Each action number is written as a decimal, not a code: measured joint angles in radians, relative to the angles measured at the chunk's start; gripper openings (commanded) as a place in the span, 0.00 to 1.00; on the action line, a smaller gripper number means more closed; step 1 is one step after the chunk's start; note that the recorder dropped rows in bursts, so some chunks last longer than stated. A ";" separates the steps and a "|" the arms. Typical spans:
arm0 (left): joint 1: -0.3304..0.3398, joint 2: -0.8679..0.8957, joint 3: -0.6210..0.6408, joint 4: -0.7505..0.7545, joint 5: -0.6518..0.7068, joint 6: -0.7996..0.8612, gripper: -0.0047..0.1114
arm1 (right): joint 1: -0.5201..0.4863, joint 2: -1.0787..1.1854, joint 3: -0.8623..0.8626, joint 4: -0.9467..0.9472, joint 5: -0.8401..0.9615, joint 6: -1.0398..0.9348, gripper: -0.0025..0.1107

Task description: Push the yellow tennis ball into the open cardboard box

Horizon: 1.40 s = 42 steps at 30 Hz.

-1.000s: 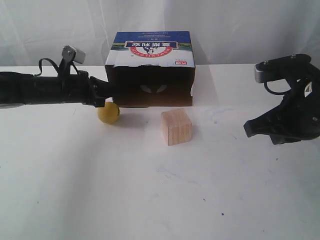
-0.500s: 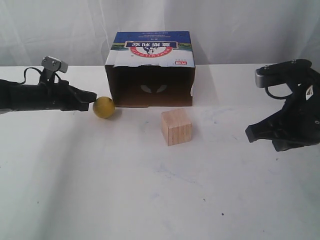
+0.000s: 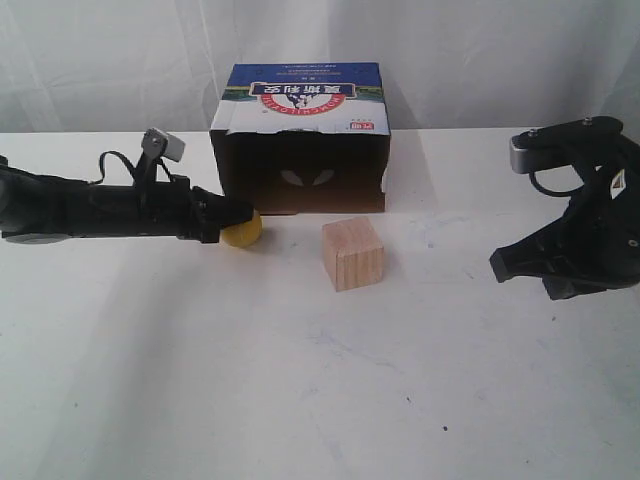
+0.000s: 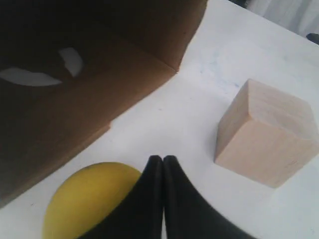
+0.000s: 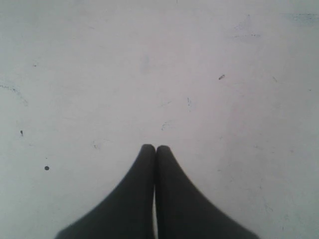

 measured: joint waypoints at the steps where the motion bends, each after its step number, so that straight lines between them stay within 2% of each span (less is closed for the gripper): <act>1: -0.015 0.011 -0.020 0.000 -0.007 0.000 0.04 | 0.000 0.000 0.000 0.000 0.000 0.000 0.02; 10: -0.021 0.035 -0.142 0.000 -0.063 0.000 0.04 | 0.000 0.000 0.000 0.015 0.000 0.000 0.02; 19: -0.021 0.024 -0.144 0.000 0.018 0.000 0.04 | 0.000 0.000 0.000 0.030 0.000 0.000 0.02; 22: 0.002 -0.056 -0.144 0.087 0.018 -0.096 0.04 | 0.000 0.000 0.000 0.030 0.000 0.000 0.02; 25: 0.047 -0.144 -0.097 0.102 -0.056 -0.129 0.04 | 0.000 0.000 0.000 0.030 -0.002 0.000 0.02; 26: 0.073 -0.171 -0.059 0.102 -0.136 -0.131 0.04 | 0.000 0.000 0.000 0.031 -0.006 0.000 0.02; 28: 0.103 -0.168 0.012 0.099 -0.208 -0.103 0.04 | 0.000 0.000 0.000 0.031 -0.020 0.000 0.02; 30: 0.112 -0.138 0.075 0.037 -0.222 -0.028 0.04 | 0.000 0.000 0.000 0.031 -0.034 0.000 0.02; 38: 0.075 -0.078 0.104 0.000 -0.091 0.000 0.04 | 0.000 0.000 0.000 0.031 -0.036 0.002 0.02; 42: 0.037 -0.072 0.068 0.000 -0.066 0.000 0.04 | 0.000 0.000 0.000 0.031 -0.036 0.002 0.02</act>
